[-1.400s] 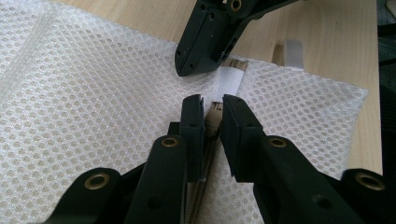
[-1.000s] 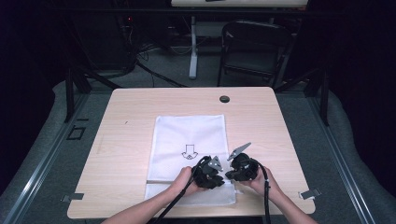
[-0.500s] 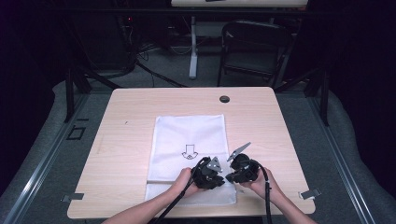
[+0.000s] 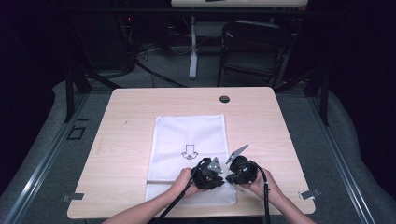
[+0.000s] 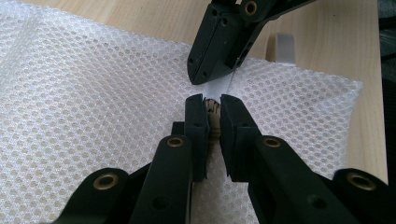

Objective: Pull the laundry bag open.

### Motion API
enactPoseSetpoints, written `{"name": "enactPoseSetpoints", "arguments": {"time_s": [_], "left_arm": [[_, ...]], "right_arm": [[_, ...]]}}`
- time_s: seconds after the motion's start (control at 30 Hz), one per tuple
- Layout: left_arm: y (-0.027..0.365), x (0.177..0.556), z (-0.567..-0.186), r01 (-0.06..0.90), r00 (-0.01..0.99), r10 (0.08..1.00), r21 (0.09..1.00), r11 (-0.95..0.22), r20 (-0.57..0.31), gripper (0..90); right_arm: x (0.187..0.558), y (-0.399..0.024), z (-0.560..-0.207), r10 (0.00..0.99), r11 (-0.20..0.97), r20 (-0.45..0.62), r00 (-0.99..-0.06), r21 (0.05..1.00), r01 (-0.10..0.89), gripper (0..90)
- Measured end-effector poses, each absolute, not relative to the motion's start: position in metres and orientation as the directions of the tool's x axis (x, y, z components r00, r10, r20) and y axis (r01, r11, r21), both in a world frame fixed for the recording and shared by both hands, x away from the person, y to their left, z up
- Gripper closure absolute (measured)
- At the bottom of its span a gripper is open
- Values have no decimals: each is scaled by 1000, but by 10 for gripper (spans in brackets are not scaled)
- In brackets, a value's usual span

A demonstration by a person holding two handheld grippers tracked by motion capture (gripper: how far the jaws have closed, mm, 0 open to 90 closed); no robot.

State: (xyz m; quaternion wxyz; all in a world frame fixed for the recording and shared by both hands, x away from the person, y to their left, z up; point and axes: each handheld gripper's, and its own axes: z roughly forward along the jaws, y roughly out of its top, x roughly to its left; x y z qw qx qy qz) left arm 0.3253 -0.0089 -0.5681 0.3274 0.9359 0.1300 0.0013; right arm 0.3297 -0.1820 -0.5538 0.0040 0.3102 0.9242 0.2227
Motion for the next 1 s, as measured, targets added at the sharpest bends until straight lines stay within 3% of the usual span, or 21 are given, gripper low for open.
{"name": "enactPoseSetpoints", "arguments": {"time_s": [1.0], "left_arm": [[12,329,-564,256,964,250,599,-759,-95,823]], "right_arm": [[330,-184,-556,578,689,156,-801,433,582,900]]}}
